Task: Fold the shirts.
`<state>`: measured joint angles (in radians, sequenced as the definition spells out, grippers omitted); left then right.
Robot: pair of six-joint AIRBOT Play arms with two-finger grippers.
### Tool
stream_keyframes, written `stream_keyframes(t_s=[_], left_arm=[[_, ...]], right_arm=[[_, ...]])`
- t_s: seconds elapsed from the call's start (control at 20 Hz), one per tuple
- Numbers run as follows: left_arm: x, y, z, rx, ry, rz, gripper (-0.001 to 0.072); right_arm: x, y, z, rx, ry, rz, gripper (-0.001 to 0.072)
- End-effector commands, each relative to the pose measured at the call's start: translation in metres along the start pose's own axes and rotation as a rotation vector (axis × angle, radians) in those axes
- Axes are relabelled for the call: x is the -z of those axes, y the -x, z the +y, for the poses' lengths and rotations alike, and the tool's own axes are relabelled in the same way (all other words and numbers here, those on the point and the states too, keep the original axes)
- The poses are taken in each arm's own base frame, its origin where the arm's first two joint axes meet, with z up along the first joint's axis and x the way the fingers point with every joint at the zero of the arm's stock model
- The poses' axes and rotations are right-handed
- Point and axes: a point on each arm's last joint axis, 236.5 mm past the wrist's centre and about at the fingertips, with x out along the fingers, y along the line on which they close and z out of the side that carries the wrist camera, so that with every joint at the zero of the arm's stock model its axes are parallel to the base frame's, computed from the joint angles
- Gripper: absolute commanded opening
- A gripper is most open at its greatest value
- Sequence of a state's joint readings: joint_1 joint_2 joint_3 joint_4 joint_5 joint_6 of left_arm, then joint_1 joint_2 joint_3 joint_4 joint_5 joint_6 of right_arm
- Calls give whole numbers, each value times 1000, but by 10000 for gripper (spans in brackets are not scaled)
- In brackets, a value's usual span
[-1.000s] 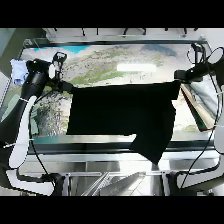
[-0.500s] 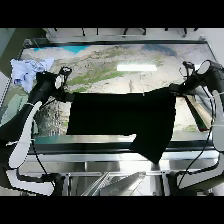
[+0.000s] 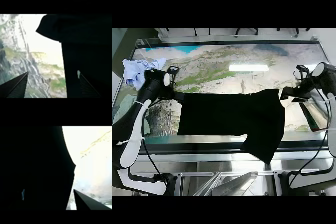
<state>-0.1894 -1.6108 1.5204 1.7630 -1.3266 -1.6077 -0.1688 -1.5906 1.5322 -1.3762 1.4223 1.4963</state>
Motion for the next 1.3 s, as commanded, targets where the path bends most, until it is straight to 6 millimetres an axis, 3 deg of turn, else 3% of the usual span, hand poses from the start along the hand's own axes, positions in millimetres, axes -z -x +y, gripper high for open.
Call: stream_keyframes(t_s=[0.0,0.15,0.4,0.5,0.55,0.6,0.65,1.0,1.25], left_arm=[[31,20,-12,159,109,148,691],[67,20,-30,338,204,221,691],[132,3,-9,318,301,271,690],[147,-8,-11,349,348,290,690],[151,-14,-17,387,371,294,671],[152,-19,-23,427,389,286,579],[151,-25,-28,457,412,270,533],[168,-68,-42,477,447,385,534],[157,-72,-60,534,476,374,531]], right_arm=[[11,27,2,-21,-19,-24,700],[35,33,-9,-83,-98,-23,700],[88,0,-15,-236,-230,24,700],[105,-13,-13,-249,-233,64,699],[111,-18,-10,-259,-231,79,699],[112,-19,-6,-278,-236,84,700],[111,-18,-1,-301,-241,79,699],[103,-4,12,-350,-217,23,699],[102,2,13,-345,-209,6,699]])
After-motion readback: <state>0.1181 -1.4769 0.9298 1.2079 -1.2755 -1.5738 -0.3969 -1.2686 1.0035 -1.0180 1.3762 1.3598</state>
